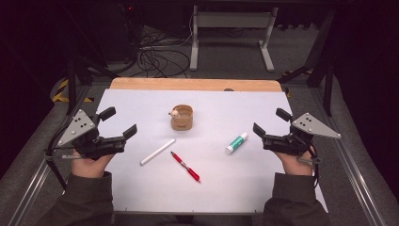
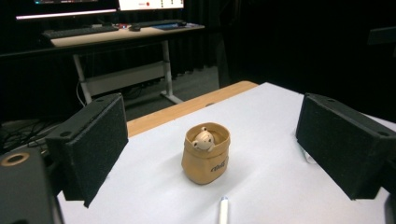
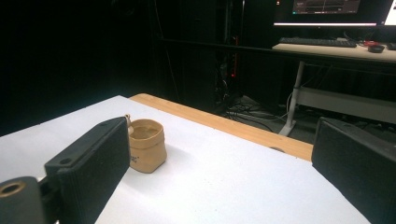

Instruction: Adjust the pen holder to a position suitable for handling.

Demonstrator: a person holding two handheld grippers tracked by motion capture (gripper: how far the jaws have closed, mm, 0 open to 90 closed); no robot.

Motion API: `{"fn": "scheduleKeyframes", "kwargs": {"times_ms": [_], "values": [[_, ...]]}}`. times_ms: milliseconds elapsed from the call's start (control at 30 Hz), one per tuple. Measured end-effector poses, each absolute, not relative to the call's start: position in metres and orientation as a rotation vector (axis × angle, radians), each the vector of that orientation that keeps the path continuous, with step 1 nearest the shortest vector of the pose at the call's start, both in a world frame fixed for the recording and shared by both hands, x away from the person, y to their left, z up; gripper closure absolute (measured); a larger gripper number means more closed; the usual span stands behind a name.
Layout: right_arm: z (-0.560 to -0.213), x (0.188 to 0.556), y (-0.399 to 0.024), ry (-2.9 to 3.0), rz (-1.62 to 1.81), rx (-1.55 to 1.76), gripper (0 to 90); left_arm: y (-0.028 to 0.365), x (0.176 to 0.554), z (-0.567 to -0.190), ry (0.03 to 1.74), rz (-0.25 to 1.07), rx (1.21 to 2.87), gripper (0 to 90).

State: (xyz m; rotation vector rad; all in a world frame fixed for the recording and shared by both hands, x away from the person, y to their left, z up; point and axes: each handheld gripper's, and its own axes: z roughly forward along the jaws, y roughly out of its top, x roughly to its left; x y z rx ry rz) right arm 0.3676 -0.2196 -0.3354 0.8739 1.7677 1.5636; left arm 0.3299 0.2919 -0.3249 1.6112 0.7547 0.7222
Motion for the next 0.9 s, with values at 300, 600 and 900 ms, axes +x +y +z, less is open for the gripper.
{"fn": "scheduleKeyframes", "kwargs": {"times_ms": [300,600,900], "values": [[-0.332,0.366,-0.218,1.763,1.561,0.873,5.0,0.272,0.334,-0.329,0.749,0.680,1.663,10.7],[-0.331,0.366,-0.215,1.785,1.544,0.873,5.0,0.244,0.341,-0.332,0.736,0.612,1.685,13.8],[-0.329,0.365,-0.216,1.779,1.547,0.890,5.0,0.212,0.346,-0.323,0.700,0.599,1.731,15.9]]}}
